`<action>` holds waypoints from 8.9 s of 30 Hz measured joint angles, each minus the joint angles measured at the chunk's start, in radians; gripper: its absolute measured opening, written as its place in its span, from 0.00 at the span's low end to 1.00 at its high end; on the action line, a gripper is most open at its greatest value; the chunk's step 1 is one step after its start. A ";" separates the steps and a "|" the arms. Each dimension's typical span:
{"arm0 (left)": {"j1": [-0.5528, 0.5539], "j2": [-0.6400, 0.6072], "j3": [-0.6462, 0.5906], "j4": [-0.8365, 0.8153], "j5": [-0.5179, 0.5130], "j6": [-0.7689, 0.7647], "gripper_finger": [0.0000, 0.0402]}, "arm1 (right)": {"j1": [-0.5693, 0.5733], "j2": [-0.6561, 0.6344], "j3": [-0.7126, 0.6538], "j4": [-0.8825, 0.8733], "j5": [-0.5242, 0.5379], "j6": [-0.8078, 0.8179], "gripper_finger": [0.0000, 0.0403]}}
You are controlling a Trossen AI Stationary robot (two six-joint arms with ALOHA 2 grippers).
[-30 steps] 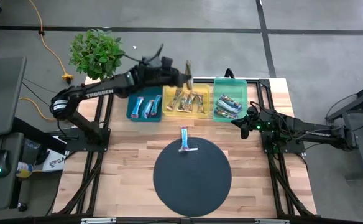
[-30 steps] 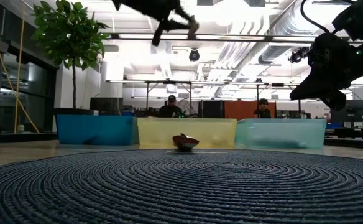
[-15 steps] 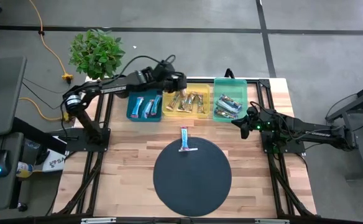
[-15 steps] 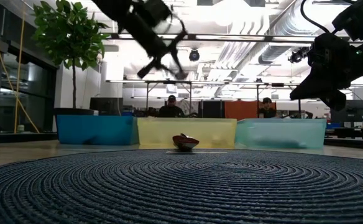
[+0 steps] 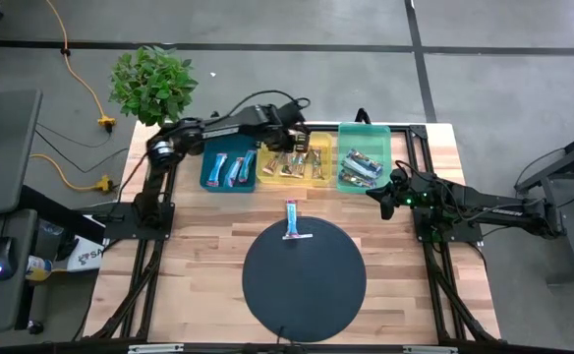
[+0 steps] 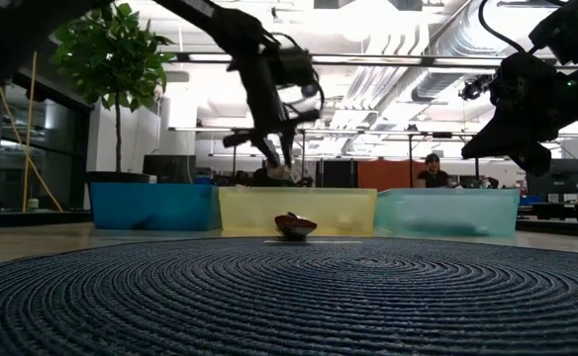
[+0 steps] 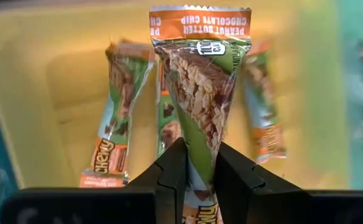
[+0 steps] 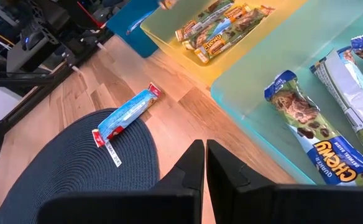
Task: Pick and place Granola Bars by type
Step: Put the orange granola bar into the yellow bin, then put the red granola bar into the blue bin
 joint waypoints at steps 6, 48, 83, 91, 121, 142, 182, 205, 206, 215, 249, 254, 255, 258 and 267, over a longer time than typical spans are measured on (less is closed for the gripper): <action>-0.010 0.078 0.043 -0.024 0.028 -0.002 0.16 | 0.000 0.000 0.000 0.000 0.000 0.000 0.00; -0.007 0.143 0.040 -0.035 0.116 0.070 0.42 | 0.000 0.000 0.000 0.000 0.000 0.000 0.00; -0.455 -0.018 0.041 -0.220 -0.131 -0.621 0.42 | 0.000 0.000 0.000 0.000 0.000 0.000 0.00; -0.452 0.064 0.040 -0.106 -0.024 -0.620 0.42 | 0.000 0.007 0.001 0.003 0.000 0.000 0.00; -0.432 0.094 0.040 -0.096 -0.047 -0.517 0.52 | 0.000 0.013 0.001 0.000 0.000 0.000 0.00; -0.429 0.094 0.039 -0.172 -0.079 -0.487 0.52 | 0.000 0.013 0.001 0.000 0.000 0.000 0.00; -0.360 0.175 0.040 -0.149 0.003 -0.540 0.52 | 0.000 0.025 0.000 0.000 0.000 0.000 0.00; -0.360 0.248 0.043 -0.123 0.071 -0.513 0.52 | 0.000 0.026 0.000 0.000 0.000 0.000 0.00; -0.360 0.248 0.043 -0.122 0.074 -0.513 0.52 | 0.000 0.026 0.000 0.000 0.000 0.000 0.00; -0.360 0.250 0.043 -0.125 0.070 -0.487 0.51 | 0.000 0.026 0.000 0.000 0.000 0.000 0.00; -0.362 0.263 0.194 -0.226 0.050 -0.346 0.29 | 0.000 0.026 0.000 0.000 0.000 0.000 0.00; -0.361 0.259 0.277 -0.239 0.063 -0.232 0.29 | 0.000 0.025 0.000 0.000 0.000 0.000 0.00; -0.360 0.259 0.292 -0.241 0.083 -0.205 0.29 | 0.000 0.026 0.000 0.000 0.000 0.000 0.00; -0.361 0.259 0.344 -0.233 0.146 -0.116 0.29 | 0.000 0.026 0.000 0.000 0.000 0.000 0.00; -0.347 0.257 0.396 0.133 0.521 0.136 0.29 | 0.000 0.026 0.000 0.000 0.000 0.000 0.00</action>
